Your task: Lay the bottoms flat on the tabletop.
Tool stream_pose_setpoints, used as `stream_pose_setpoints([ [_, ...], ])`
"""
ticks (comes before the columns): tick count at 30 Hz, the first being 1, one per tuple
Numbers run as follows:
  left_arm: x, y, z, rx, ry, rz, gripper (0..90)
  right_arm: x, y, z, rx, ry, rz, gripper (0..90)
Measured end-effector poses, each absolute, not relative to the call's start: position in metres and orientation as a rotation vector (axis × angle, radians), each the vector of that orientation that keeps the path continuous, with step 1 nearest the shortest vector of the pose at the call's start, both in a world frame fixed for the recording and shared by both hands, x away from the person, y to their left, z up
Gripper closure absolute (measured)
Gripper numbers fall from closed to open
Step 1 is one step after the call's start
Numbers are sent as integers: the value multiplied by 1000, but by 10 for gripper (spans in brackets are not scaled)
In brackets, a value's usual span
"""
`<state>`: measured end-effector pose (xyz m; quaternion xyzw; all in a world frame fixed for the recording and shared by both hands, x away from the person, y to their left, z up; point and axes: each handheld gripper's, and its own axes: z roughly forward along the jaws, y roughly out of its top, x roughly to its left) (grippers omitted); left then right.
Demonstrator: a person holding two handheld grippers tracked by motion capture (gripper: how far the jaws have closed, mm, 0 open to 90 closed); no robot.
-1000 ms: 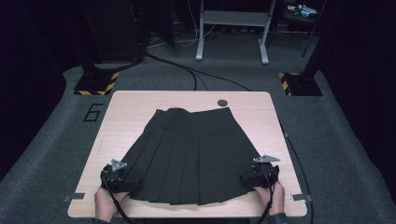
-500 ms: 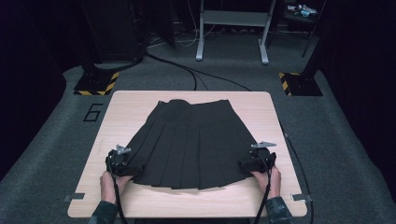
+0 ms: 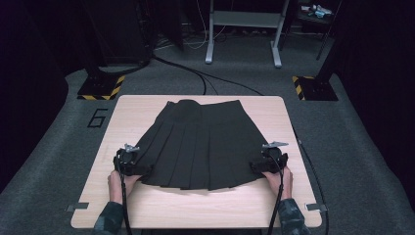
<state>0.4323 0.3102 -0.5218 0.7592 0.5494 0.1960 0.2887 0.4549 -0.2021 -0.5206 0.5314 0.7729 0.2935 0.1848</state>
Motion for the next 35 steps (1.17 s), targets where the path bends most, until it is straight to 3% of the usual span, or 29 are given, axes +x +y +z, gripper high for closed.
stream_pose_setpoints([
  [7,411,321,-506,1984,1443,540,0,439,-215,-507,1493,2156,917,0],
  [14,375,342,-499,1917,1448,595,0,400,-240,-494,1474,2076,953,19],
  [24,339,381,-524,1918,1554,592,0,351,-275,-520,1542,2041,851,1],
  [35,338,386,-534,1887,1520,639,0,344,-283,-530,1505,2036,859,0],
])
